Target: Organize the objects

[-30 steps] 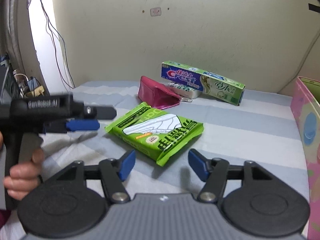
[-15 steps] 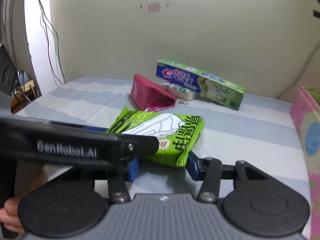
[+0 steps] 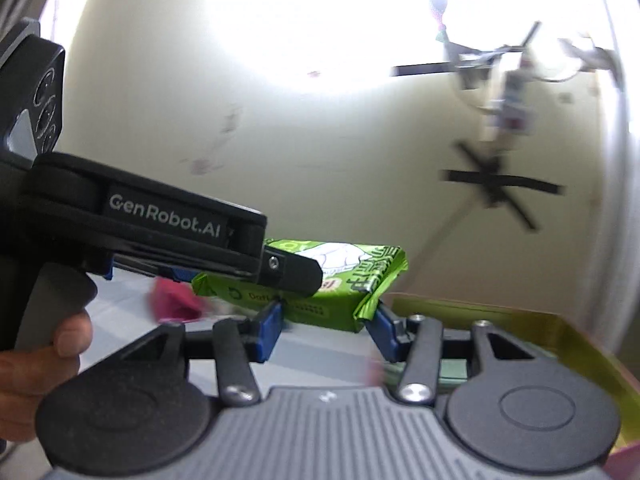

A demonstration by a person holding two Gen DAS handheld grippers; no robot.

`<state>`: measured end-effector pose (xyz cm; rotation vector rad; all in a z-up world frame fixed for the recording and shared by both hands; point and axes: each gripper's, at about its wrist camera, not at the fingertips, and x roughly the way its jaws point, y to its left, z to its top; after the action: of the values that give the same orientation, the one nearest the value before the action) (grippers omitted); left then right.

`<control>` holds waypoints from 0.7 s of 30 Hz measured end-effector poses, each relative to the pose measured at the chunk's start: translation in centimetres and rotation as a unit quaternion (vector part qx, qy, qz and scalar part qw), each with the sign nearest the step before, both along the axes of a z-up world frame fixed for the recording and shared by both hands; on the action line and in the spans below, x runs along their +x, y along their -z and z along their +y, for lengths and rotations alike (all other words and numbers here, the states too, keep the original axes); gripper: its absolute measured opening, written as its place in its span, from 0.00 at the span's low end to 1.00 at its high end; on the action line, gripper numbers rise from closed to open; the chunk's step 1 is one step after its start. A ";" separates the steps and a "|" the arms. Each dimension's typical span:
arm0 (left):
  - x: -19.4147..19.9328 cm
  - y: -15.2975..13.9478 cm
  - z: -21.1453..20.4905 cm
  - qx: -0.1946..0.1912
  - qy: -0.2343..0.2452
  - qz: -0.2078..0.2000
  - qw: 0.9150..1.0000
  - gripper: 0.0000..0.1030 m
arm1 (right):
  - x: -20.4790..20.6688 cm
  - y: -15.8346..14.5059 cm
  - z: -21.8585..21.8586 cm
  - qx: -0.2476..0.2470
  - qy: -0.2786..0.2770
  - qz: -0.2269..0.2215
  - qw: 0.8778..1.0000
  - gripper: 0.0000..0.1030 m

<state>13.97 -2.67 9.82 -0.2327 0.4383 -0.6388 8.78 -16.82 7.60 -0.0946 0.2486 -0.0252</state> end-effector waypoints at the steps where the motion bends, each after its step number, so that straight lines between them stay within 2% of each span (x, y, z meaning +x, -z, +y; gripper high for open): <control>1: 0.4 0.1 -1.7 0.003 0.014 0.001 1.000 0.67 | -0.5 0.0 -1.3 0.004 0.012 -0.001 1.000 0.45; 6: 1.9 0.9 -7.9 0.027 0.056 0.010 0.998 0.67 | -2.0 0.7 -7.2 0.033 0.064 0.012 0.997 0.45; 11: 3.6 2.0 -12.2 0.050 0.062 0.021 0.997 0.67 | -1.3 2.0 -11.5 0.050 0.087 0.033 0.994 0.46; 17: 4.6 3.1 -14.8 0.081 0.055 0.025 0.995 0.68 | 0.6 3.7 -14.0 0.052 0.121 0.045 0.990 0.47; 21: 4.2 3.0 -15.1 0.115 0.034 -0.001 0.993 0.72 | 1.5 5.0 -14.6 0.032 0.165 0.040 0.985 0.56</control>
<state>18.17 -17.78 6.84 0.0025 0.5161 -0.6492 10.31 -31.45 2.56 0.0105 0.3439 -0.3430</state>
